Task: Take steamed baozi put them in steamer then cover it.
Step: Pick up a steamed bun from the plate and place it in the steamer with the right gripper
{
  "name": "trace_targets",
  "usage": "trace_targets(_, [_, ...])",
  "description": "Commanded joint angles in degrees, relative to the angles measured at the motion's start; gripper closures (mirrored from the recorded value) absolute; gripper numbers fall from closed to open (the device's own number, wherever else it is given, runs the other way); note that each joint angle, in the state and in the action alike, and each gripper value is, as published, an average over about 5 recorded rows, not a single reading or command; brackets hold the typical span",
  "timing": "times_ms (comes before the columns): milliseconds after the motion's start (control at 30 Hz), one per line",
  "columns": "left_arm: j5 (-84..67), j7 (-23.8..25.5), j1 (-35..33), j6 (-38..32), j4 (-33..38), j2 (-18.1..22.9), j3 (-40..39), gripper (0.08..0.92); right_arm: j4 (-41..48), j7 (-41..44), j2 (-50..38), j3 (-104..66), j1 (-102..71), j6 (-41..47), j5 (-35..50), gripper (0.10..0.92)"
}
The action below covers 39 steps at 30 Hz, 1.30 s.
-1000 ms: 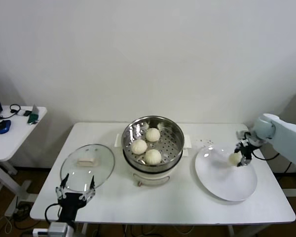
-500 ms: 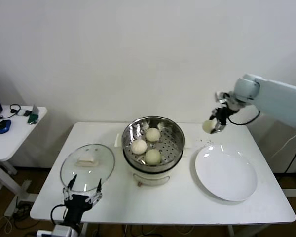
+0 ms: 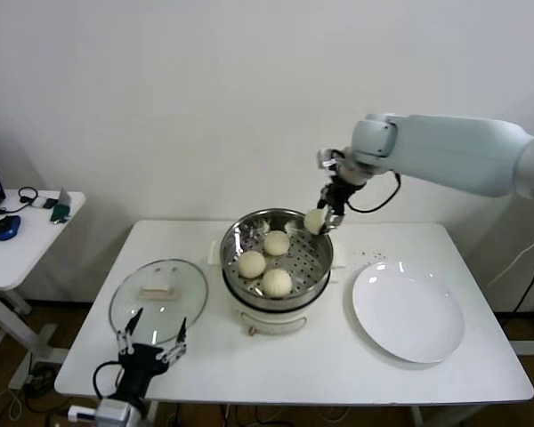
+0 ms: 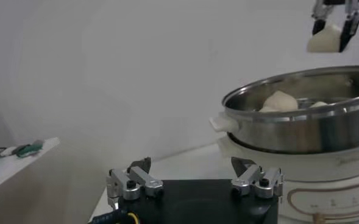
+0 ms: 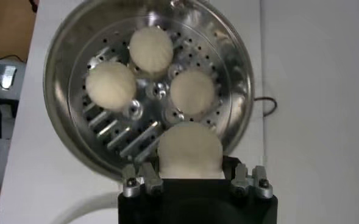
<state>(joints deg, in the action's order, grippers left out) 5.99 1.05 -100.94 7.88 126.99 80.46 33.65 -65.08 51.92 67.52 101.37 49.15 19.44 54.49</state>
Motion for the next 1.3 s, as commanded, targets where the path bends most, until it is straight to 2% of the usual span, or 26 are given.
trace_targets(33, [0.2, 0.4, 2.4, 1.2, -0.6, -0.7, 0.1, 0.177, -1.3, -3.6, 8.6, 4.0, -2.1, 2.3, 4.4, 0.364])
trace_targets(600, [-1.2, 0.3, 3.5, 1.7, -2.2, -1.6, 1.0, 0.177, 1.3, -5.1, 9.4, 3.9, -8.3, 2.4, -0.5, 0.36])
trace_targets(1000, [-1.2, 0.3, 3.2, 1.6, -2.4, -1.6, 1.2, 0.177, 1.6, -5.2, 8.2, 3.0, -8.3, 2.7, -2.9, 0.32])
trace_targets(1300, [-1.2, 0.2, 3.2, 1.6, -2.2, -1.6, 1.3, 0.177, 0.4, -4.2, 6.7, 1.9, -7.1, 3.1, -2.3, 0.207])
